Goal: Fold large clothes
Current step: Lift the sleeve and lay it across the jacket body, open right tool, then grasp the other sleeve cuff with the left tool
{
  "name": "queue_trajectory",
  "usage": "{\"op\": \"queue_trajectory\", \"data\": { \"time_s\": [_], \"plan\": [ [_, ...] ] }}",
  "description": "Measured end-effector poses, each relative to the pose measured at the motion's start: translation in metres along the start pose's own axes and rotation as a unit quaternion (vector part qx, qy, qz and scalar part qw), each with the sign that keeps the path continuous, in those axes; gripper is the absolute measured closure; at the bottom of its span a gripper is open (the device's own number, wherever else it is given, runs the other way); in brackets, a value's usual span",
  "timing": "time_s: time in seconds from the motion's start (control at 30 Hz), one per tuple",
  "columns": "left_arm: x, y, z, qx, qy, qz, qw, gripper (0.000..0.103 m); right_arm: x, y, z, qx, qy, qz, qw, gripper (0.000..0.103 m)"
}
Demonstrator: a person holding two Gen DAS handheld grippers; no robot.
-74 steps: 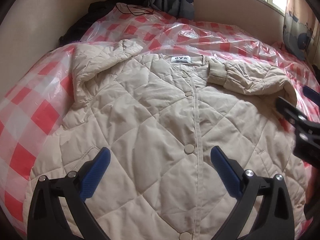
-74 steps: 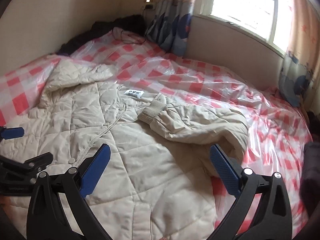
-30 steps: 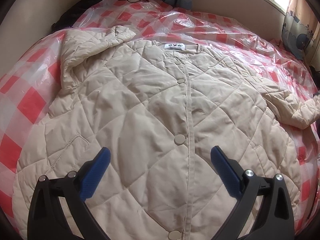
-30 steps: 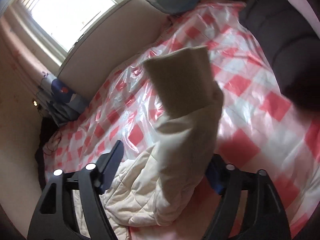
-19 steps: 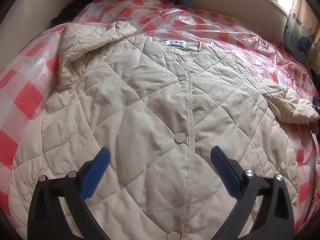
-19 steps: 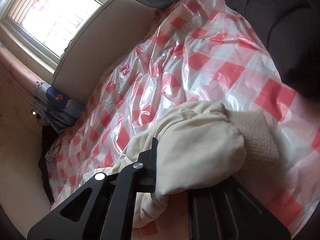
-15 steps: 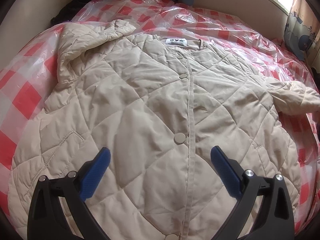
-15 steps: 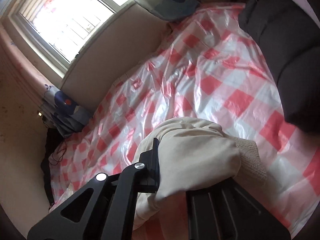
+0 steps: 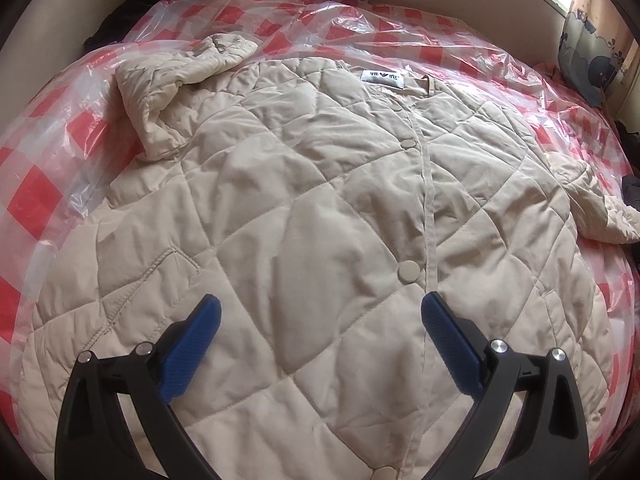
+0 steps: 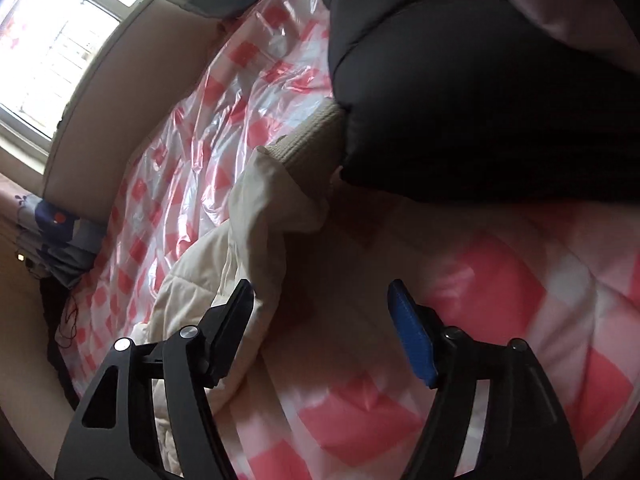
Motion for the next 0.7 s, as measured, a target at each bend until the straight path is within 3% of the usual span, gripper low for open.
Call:
{"op": "queue_trajectory", "data": {
  "time_s": [0.1, 0.17, 0.2, 0.23, 0.3, 0.37, 0.4, 0.47, 0.5, 0.57, 0.7],
  "plan": [
    [0.000, 0.005, -0.002, -0.008, -0.006, -0.001, 1.0000, 0.007, 0.029, 0.009, -0.060, -0.017, -0.089, -0.007, 0.996, 0.036],
    [0.001, 0.007, -0.003, -0.018, -0.011, 0.000, 0.9998, 0.007, 0.054, 0.057, -0.076, -0.067, -0.111, -0.082, 0.988, 0.034],
    [0.000, 0.007, -0.005, -0.029, -0.018, 0.004, 0.9994, 0.007, 0.069, 0.088, -0.075, -0.084, -0.107, -0.127, 0.983, 0.028],
    [-0.002, 0.008, -0.008, -0.038, -0.025, 0.008, 0.9989, 0.007, 0.087, 0.120, -0.069, -0.102, -0.096, -0.174, 0.975, 0.021],
    [-0.006, 0.010, -0.017, -0.045, -0.044, 0.014, 0.9979, 0.007, 0.127, 0.182, -0.044, -0.131, -0.066, -0.262, 0.954, 0.018],
    [-0.015, 0.017, -0.028, -0.062, -0.069, 0.019, 0.9955, 0.007, 0.167, 0.222, -0.008, -0.131, -0.043, -0.327, 0.935, 0.018],
    [-0.022, 0.021, -0.033, -0.068, -0.078, 0.019, 0.9944, 0.007, 0.188, 0.232, 0.022, -0.123, -0.005, -0.341, 0.932, 0.014],
    [-0.046, 0.034, -0.038, -0.078, -0.093, 0.017, 0.9925, 0.007, 0.226, 0.229, 0.094, -0.058, 0.125, -0.347, 0.928, 0.015],
    [-0.062, 0.042, -0.040, -0.087, -0.104, 0.015, 0.9906, 0.007, 0.238, 0.225, 0.104, -0.033, 0.125, -0.358, 0.925, 0.017],
    [-0.102, 0.055, -0.036, -0.097, -0.122, 0.022, 0.9875, 0.007, 0.247, 0.226, 0.076, -0.042, 0.081, -0.370, 0.924, 0.018],
    [-0.190, 0.065, 0.013, -0.148, -0.128, 0.054, 0.9793, 0.007, 0.275, 0.237, -0.018, -0.136, 0.035, -0.385, 0.912, 0.016]
  ]
}}
Point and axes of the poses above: each gripper's, at about its wrist camera, not at the fingertips, and z roughly the way its jaws point, y to its left, x to its underside, the point moved 2 cm from there along z, roughly the way its jaws point, and after that the axes turned 5 degrees about -y, right-handed, at the moved point
